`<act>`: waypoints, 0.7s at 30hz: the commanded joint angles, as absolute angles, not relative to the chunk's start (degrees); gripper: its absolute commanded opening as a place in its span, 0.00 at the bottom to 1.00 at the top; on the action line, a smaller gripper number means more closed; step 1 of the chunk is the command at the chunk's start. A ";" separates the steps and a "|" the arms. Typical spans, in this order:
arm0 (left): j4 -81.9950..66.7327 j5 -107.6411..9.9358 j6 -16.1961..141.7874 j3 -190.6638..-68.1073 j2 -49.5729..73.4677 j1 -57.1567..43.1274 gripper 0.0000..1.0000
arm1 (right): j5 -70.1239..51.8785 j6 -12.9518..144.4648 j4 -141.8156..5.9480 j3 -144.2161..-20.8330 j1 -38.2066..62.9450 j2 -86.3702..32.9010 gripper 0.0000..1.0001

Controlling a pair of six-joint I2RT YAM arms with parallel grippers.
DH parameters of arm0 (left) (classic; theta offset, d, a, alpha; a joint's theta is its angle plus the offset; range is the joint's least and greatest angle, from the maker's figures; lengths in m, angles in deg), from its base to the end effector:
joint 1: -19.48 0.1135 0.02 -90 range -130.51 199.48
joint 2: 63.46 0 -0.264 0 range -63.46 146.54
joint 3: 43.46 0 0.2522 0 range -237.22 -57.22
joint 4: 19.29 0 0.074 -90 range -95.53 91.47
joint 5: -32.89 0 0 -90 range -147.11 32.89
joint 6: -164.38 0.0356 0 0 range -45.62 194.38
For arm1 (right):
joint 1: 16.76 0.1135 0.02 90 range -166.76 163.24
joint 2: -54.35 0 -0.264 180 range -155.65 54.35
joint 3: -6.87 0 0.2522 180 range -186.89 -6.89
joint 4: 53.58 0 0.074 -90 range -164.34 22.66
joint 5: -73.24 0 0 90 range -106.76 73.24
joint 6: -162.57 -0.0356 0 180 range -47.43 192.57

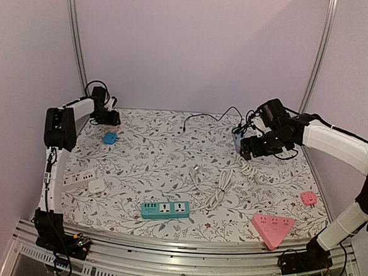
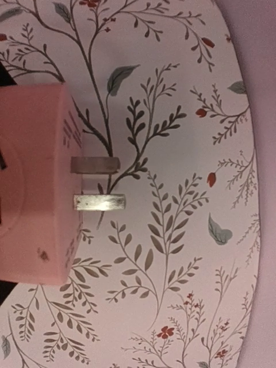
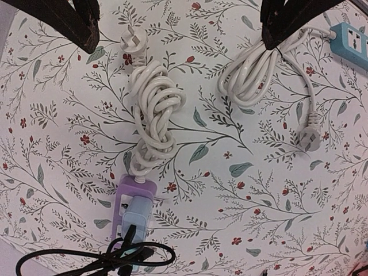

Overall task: Insert the plug
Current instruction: Pick up the plug from the corner of the board, then adjust the plug.

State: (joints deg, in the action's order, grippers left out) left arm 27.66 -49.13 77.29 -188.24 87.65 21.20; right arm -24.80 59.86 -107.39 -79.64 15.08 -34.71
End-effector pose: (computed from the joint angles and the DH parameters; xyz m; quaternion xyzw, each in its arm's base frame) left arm 0.5670 0.0121 0.1257 0.0317 0.9465 -0.0533 0.3166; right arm 0.2814 0.1689 0.2753 -0.1387 0.9450 0.0473 0.2925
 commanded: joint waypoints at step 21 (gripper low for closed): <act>20.03 -37.36 63.54 -161.56 40.17 -7.36 0.16 | -22.55 81.38 -77.17 -73.29 29.32 -17.87 0.94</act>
